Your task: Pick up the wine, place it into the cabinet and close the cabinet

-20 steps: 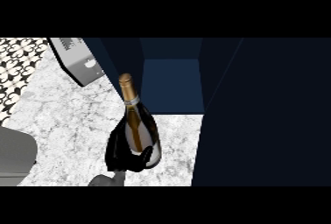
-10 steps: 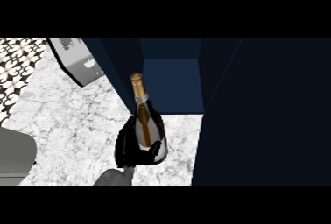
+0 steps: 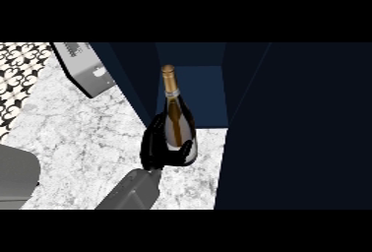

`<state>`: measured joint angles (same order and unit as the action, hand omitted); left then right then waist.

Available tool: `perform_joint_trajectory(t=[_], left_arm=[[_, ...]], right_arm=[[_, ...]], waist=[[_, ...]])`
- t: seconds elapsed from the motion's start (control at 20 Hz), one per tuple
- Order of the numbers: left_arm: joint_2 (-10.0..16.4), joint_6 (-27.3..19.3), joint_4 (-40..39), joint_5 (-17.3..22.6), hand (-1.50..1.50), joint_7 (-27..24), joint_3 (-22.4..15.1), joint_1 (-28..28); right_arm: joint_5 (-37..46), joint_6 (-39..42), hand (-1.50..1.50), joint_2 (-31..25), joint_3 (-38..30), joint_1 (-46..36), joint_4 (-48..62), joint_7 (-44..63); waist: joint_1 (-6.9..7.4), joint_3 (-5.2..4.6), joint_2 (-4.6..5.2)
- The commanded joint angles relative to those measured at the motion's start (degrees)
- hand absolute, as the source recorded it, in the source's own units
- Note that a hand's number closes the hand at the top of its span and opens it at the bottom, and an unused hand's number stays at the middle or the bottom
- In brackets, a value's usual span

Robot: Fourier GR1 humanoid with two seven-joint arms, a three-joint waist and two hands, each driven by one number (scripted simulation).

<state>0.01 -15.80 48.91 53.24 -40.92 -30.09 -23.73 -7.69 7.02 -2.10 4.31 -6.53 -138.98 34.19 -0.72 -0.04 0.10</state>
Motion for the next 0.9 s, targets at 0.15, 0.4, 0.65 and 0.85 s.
perform_joint_trajectory(t=[0.15,0.4,0.65,0.85], left_arm=[[0.0,2.4,-10.0,2.8,1.50,0.4,2.4,-9.8],[0.0,-0.1,-11.6,8.1,1.50,-0.6,1.9,-11.9],[0.0,0.9,-17.9,8.4,1.50,0.9,6.2,-19.8],[0.0,2.9,-23.3,11.4,1.50,-0.7,5.8,-23.4]], right_arm=[[-0.8,0.6,-1.50,0.3,0.1,-0.6,2.1,-2.0],[-1.0,0.3,-1.50,0.6,-1.2,-0.4,3.4,-3.8],[-5.7,4.0,-1.50,-1.6,-5.9,2.0,4.7,-7.4],[-1.7,0.1,-1.50,0.7,-0.4,1.1,0.7,-2.7]], waist=[[0.02,0.01,0.04],[-0.01,0.01,0.05],[-0.15,0.04,0.16],[-0.88,-0.01,0.27]])
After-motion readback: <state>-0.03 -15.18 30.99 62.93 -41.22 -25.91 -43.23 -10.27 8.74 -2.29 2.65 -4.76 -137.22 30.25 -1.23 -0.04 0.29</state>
